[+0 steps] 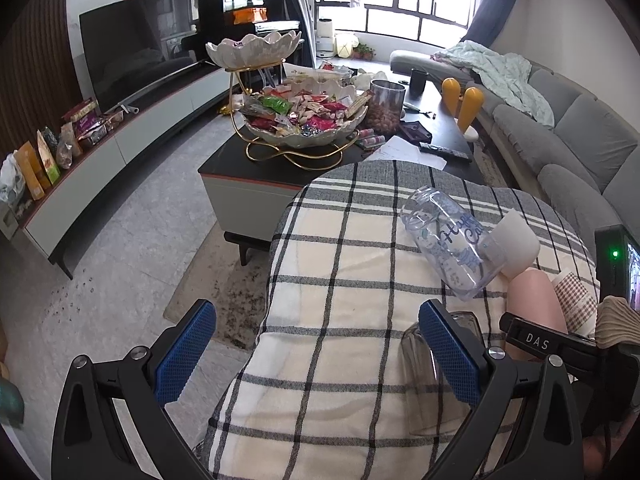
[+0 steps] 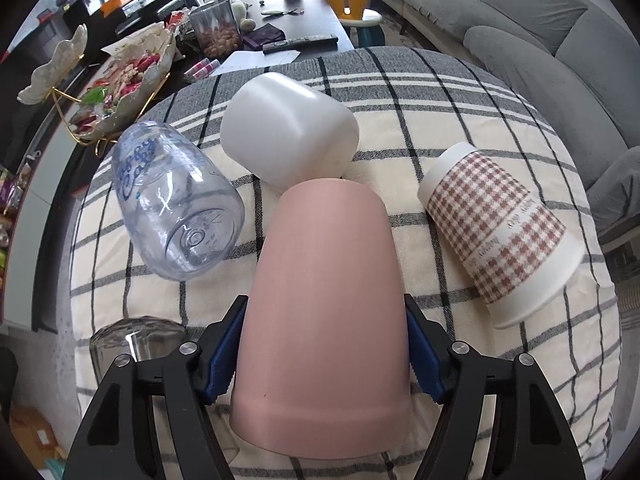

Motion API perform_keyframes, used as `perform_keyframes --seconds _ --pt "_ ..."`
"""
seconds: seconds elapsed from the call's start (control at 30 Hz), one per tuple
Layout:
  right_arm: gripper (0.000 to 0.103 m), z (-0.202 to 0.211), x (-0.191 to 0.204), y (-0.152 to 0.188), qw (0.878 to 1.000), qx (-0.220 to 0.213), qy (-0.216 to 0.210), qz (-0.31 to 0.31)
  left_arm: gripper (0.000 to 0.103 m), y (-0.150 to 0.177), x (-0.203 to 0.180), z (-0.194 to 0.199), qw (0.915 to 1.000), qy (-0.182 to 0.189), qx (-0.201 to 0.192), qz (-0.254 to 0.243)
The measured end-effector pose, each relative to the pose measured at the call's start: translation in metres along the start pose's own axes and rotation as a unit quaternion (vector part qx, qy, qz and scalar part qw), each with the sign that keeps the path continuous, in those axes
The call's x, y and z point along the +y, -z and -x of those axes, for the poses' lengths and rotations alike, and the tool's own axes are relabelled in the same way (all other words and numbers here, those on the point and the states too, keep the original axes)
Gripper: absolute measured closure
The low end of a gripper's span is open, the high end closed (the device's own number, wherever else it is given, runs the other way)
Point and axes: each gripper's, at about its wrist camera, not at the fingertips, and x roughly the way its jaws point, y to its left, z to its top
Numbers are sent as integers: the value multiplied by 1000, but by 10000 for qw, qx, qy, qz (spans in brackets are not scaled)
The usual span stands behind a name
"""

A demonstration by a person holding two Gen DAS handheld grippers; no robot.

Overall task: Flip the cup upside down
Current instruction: 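Lift the pink cup with the right tool and carry it toward the left tool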

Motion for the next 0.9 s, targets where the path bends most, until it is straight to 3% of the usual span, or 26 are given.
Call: perform_keyframes --seconds 0.4,0.9 --pt "31 48 -17 36 9996 -76 -257 16 0 23 -1 55 9999 81 -114 -53" --pt "31 76 -7 155 9952 321 -518 762 0 109 15 124 9998 21 136 -167"
